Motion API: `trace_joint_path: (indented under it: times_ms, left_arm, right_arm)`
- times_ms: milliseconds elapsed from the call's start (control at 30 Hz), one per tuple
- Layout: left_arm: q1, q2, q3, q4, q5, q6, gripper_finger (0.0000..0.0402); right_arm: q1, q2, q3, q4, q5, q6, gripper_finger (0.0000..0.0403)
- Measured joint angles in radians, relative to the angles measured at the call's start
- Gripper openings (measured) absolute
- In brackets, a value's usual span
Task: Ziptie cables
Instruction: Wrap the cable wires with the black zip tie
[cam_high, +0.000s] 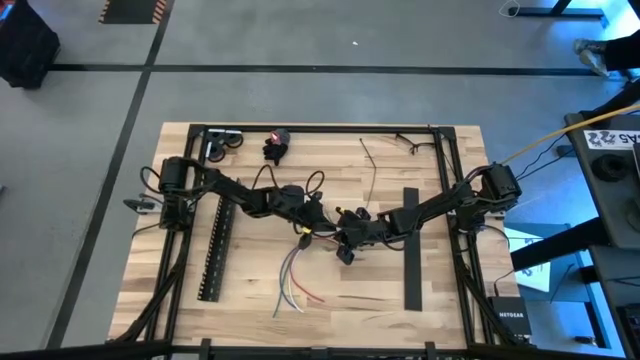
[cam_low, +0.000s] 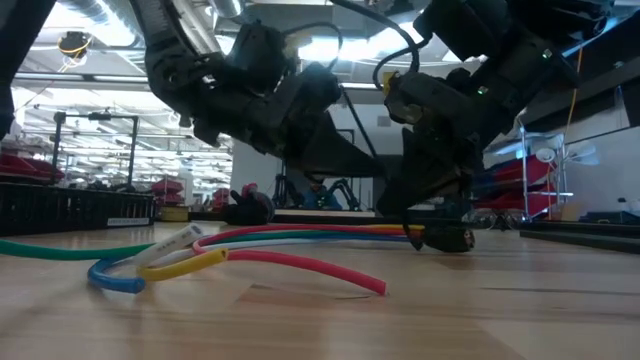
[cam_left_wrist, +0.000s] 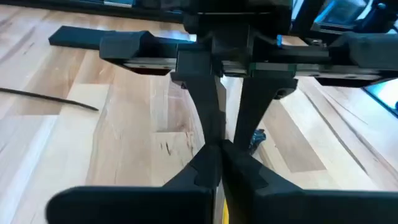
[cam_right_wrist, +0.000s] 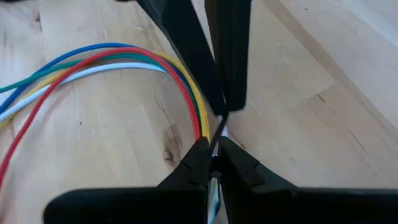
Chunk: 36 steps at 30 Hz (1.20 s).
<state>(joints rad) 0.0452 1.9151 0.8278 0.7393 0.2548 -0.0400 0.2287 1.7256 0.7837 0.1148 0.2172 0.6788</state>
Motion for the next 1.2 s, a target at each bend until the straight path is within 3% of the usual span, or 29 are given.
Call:
trace_joint_path:
  times_ms: [500,633,867,1067,1200]
  left_arm:
    - [0.016,-0.067,0.005,-0.022,0.020,-0.052,0.0000]
    - [0.015,-0.067,0.004,-0.027,0.022,-0.069,0.0004]
    - [0.015,-0.067,0.004,-0.056,0.092,-0.109,0.0063]
    - [-0.001,-0.067,0.004,-0.070,0.100,-0.100,0.0110]
    - [-0.009,-0.067,0.004,-0.057,0.000,-0.065,0.0126]
  right_arm:
    - [0.000,-0.068,0.001,-0.014,0.056,-0.034,0.0126]
    - [0.000,-0.068,0.001,-0.011,0.053,-0.080,0.0106]
    - [0.000,-0.068,0.001,-0.016,0.053,-0.115,0.0008]
    - [0.000,-0.068,0.001,-0.015,0.060,-0.134,0.0002]
    - [0.000,-0.068,0.001,-0.012,0.060,-0.135,0.0001]
